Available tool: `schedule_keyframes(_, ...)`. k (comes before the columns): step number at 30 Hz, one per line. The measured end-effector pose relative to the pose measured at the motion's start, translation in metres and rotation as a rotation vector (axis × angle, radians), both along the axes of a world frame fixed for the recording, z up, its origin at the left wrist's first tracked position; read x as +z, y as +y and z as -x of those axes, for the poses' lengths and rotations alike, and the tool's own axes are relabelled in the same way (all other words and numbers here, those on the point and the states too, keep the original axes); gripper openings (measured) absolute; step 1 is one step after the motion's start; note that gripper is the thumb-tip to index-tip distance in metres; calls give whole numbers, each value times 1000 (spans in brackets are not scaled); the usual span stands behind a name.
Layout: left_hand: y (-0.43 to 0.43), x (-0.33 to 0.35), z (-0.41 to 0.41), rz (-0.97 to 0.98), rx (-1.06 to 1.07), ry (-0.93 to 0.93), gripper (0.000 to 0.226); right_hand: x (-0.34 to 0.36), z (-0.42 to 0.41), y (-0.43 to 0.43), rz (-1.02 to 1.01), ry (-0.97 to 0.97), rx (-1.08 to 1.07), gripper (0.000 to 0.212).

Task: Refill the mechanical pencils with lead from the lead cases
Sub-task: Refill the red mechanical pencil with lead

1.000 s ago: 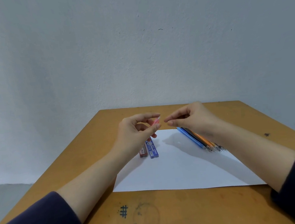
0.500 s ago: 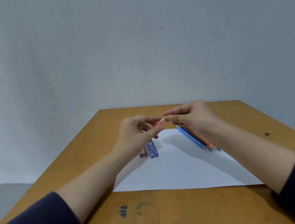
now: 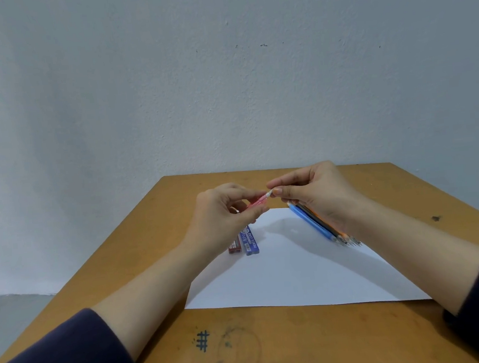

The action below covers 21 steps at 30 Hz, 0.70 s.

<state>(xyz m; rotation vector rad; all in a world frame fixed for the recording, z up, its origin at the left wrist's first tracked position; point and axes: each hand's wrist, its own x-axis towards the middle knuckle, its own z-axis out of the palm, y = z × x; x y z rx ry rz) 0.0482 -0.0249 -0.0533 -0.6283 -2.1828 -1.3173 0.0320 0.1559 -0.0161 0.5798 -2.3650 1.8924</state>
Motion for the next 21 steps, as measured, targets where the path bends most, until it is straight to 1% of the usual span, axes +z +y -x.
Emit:
schedule_keyframes(6,-1,-3,2,17,48,52,21,-2,3,-1,13,-18,18,14)
schedule_keyframes(9,-1,-3,3,20,55,85,20,-5,4,-1,64,-58,39,15)
schedule_keyframes(11,-1,-4,3,22,52,102,21,-7,4,-2,100,-92,71,19)
schedule_keyframes(14,-2,-5,4,36,50,120,23,-11,4,-3,110,-94,80,25)
schedule_keyframes(21,-2,-6,6,16,55,111,24,-14,10,-1,152,-120,53,18)
